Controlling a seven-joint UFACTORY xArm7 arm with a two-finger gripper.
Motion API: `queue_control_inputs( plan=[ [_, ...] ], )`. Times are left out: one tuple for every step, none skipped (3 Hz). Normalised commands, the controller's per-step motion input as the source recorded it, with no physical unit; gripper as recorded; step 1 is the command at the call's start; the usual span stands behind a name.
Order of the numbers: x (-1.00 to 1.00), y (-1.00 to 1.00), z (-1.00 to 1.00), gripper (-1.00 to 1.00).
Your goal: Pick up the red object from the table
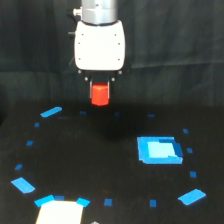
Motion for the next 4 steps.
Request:
queue_control_inputs(
  plan=[
    [0.18, 0.12, -0.46, -1.0],
    [-0.23, -0.04, 0.03, -1.0],
    [0.64, 0.18, 0.57, -1.0],
    [-0.18, 0.03, -0.52, -1.0]
  ],
)
